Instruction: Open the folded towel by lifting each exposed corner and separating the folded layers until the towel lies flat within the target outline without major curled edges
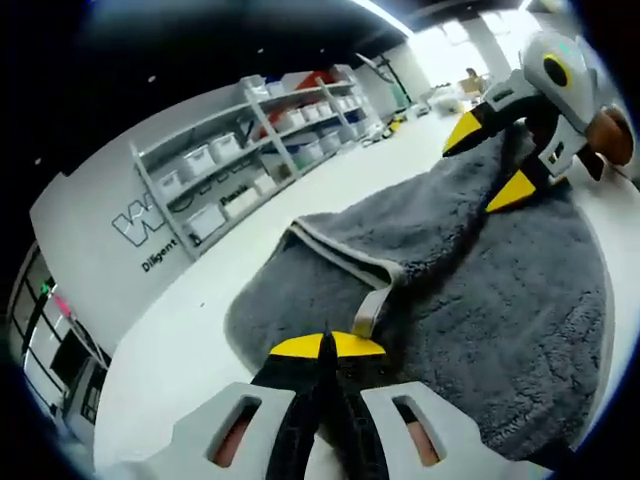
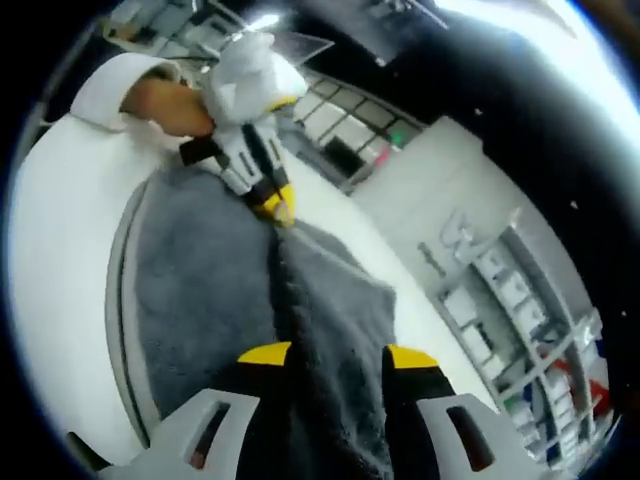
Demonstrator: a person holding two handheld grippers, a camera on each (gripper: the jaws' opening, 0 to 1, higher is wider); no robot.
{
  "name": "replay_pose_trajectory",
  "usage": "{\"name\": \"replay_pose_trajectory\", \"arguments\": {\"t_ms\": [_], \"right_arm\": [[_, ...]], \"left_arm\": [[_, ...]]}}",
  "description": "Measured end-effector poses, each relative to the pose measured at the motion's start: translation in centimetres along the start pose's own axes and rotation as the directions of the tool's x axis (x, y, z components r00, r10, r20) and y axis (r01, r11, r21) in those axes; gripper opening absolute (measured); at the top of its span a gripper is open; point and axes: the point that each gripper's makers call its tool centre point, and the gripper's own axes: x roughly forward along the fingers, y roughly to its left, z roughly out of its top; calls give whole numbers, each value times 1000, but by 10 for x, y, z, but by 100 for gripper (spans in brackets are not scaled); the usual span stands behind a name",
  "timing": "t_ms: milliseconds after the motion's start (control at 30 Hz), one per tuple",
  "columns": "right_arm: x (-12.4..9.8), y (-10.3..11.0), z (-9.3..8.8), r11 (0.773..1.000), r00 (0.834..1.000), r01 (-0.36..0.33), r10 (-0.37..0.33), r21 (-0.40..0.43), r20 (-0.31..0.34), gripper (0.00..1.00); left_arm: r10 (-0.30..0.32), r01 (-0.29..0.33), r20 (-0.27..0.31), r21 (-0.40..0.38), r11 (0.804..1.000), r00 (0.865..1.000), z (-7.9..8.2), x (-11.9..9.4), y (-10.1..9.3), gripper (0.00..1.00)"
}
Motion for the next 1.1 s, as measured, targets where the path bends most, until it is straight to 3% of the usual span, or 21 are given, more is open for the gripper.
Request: {"name": "replay_pose_trajectory", "arguments": {"t_ms": [67,200,333,433,533,667,767,867,967,1033,1100], "right_arm": [[1,5,-2,1000,1000,-25,25,-1,-9,12],[1,10,-2,999,999,-38,38,0,-11,3],[-2,4,0,1000,1000,-15,15,1,-8,0],[-6,-10,4,998,999,43,-44,37,16,0],[-11,-24,7,993,993,114,-114,21,32,0],[-19,-46,18,976,973,207,-213,67,87,0],[-23,-63,21,961,954,273,-276,46,117,0],[-24,-84,22,947,933,284,-310,153,185,0],[-25,-104,15,917,920,290,-345,272,183,0],[-26,-118,15,902,907,301,-371,308,200,0],[-21,-131,8,892,908,311,-381,327,177,0]], "left_arm": [[-2,2,0,4,1000,1000,0,0,-1,0],[-3,3,0,6,1000,1000,0,0,-1,0],[-4,4,0,7,1000,1000,0,0,-1,0],[-4,4,-1,9,1000,1000,0,0,-1,0],[-5,5,-1,11,1000,1000,0,0,-1,0],[-7,7,-1,12,1000,1000,0,1,-2,0],[-7,7,-1,16,1000,1000,-1,1,-2,0],[-7,7,-5,26,1000,1000,0,1,-3,0],[-3,3,-8,56,998,1000,0,1,-4,0],[-2,2,-9,63,998,1000,0,0,-4,0],[-2,3,-9,64,998,1000,0,0,-4,0]]}}
